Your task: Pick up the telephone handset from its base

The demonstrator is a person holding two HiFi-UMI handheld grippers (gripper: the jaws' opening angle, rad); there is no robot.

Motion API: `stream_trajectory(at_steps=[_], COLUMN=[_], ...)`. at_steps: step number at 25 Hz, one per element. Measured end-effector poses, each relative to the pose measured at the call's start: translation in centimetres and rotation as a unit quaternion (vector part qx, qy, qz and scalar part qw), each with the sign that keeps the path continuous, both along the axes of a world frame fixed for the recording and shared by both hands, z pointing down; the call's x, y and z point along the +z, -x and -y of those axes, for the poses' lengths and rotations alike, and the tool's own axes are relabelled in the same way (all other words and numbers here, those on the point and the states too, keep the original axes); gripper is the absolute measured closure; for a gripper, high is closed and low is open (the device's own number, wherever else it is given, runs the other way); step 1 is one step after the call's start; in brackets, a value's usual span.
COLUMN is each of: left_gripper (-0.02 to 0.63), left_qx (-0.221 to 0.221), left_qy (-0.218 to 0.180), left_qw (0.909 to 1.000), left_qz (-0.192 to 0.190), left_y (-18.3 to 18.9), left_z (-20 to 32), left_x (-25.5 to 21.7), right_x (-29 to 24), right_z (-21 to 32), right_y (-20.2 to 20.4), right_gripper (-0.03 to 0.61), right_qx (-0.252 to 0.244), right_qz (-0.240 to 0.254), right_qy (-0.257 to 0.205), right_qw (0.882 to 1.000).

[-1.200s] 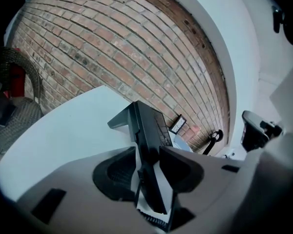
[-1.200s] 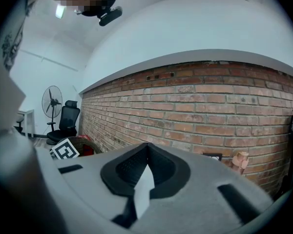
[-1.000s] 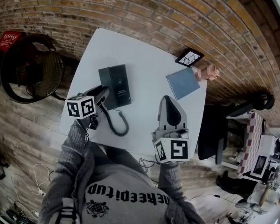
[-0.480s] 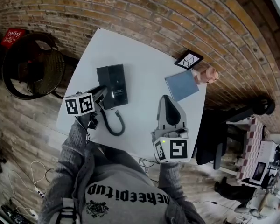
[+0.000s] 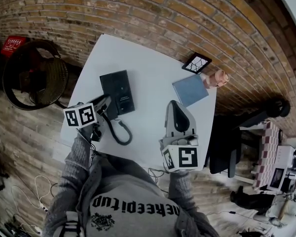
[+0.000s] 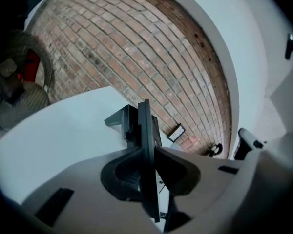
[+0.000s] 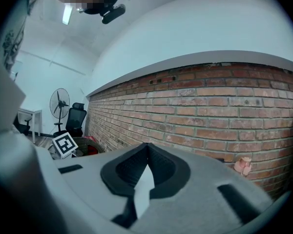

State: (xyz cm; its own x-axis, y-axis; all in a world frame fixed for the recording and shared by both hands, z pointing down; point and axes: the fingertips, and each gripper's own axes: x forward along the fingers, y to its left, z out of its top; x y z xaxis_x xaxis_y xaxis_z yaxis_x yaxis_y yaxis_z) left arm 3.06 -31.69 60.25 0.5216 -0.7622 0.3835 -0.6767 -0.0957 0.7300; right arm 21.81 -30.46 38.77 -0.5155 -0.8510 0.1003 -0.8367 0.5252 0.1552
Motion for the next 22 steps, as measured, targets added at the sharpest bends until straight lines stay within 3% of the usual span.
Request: stream_trajectory(at_steps=[3,12,22], left_gripper=[0.541,0.541,0.541], left_qx=[0.021,0.032,0.06], left_qy=[-0.026,-0.076,-0.153], left_qw=[0.9972,0.9908,0.9737], left_qz=[0.067,0.107,0.157], left_y=[0.7,2.9,3.8], left_z=[-0.1,-1.6,-3.1], left_x=[-1.4,-5.9,-12.1], right_x=[-0.1,-1.2,-3.3], right_z=[0.0,-1.2,-3.2], right_y=[0.4,2.7,4.8], right_gripper=[0.574,0.574,0.574], right_qx=[0.004,0.015,0.037], right_qz=[0.001,0.012,0.02], right_qy=[-0.001,-0.012,-0.029], right_qw=[1.0,1.0,0.999])
